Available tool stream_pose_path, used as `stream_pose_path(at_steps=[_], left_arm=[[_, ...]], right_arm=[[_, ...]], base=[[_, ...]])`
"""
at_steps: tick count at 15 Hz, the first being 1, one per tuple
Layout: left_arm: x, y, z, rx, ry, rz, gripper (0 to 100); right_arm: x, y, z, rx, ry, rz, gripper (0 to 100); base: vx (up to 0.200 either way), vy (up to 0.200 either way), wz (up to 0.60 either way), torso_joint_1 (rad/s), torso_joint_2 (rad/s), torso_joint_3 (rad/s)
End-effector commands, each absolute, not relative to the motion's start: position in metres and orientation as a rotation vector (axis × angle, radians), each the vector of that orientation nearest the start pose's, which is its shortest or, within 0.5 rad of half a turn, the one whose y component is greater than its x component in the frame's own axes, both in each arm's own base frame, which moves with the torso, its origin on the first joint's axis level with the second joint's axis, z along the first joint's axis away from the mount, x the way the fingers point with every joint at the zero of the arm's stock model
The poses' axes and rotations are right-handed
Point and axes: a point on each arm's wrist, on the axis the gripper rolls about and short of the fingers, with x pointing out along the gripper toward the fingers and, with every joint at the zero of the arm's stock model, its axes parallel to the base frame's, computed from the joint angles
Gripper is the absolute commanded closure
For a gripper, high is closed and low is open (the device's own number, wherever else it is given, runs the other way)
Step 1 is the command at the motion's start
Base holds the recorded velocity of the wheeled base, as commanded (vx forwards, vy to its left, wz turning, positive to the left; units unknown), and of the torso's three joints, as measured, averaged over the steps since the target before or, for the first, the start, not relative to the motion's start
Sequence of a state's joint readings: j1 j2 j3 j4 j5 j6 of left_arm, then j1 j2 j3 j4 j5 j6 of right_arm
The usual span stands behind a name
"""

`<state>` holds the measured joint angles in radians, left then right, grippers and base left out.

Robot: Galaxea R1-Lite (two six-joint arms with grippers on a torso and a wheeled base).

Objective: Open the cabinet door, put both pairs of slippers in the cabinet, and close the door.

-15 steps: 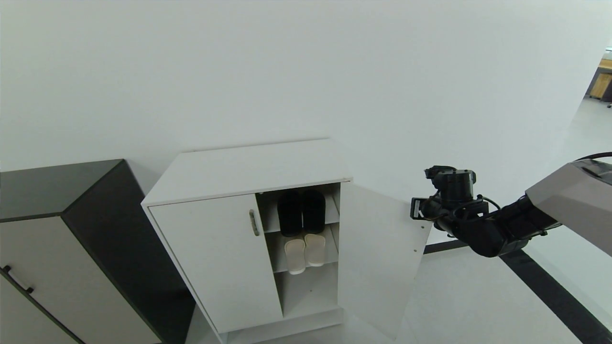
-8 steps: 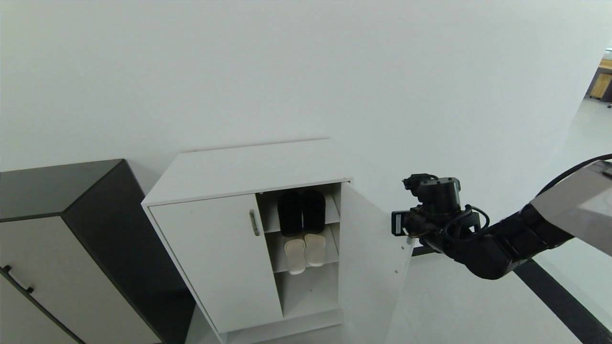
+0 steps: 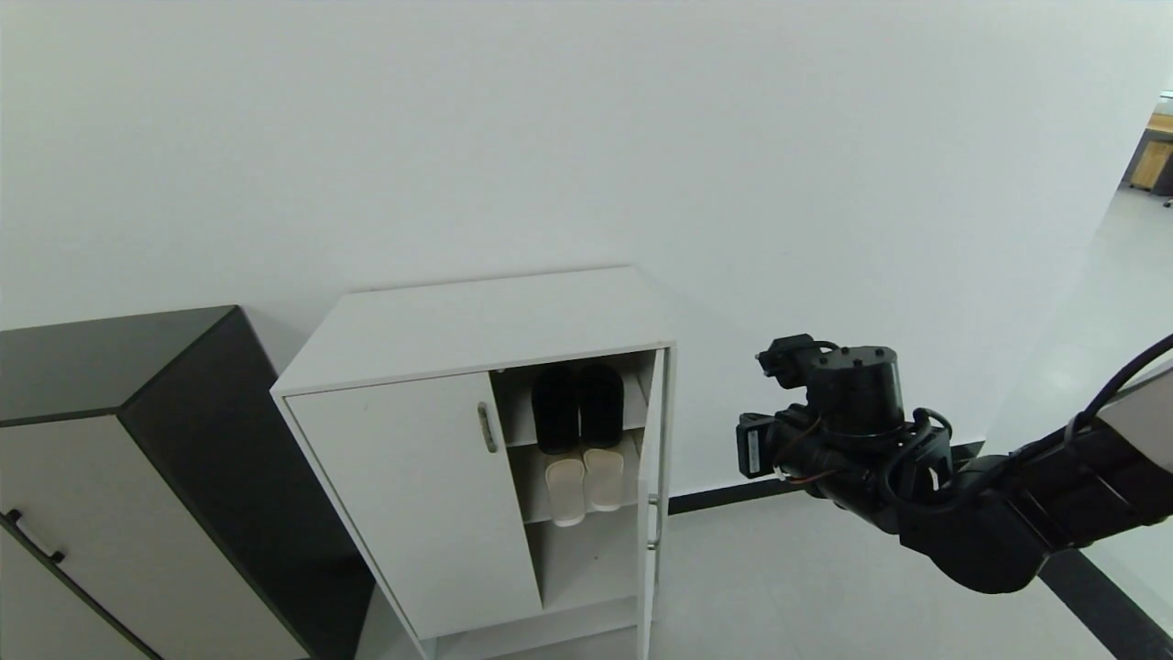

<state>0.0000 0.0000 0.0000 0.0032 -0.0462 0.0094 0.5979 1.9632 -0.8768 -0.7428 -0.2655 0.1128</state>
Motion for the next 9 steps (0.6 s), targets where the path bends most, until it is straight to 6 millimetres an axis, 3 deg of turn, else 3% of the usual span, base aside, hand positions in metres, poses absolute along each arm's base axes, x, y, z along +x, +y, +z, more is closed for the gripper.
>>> stream_pose_path(at_steps=[1,4,9], left_arm=[[-0.0228,-0.001,0.0752,0.009,0.003,-0.046,100],[-0.0227,-0.001,0.0752,0.009,0.004,-0.046,100],[-0.0228,-0.001,0.0752,0.009,0.003,-0.046,100]], right_arm=[[0.2968,0.1952,0.1177,-0.051,0.342,0.312,100],[0.2966,0.1963,0.1144,-0.067,0.348,0.317,100],[0.2972,0.198,0.1102,-0.072,0.358,0.319,100]], base=[[0.0,0.0,0.0,0.0,0.0,0.0],[0.0,0.0,0.0,0.0,0.0,0.0],[0.0,0.0,0.6,0.002,0.0,0.0]])
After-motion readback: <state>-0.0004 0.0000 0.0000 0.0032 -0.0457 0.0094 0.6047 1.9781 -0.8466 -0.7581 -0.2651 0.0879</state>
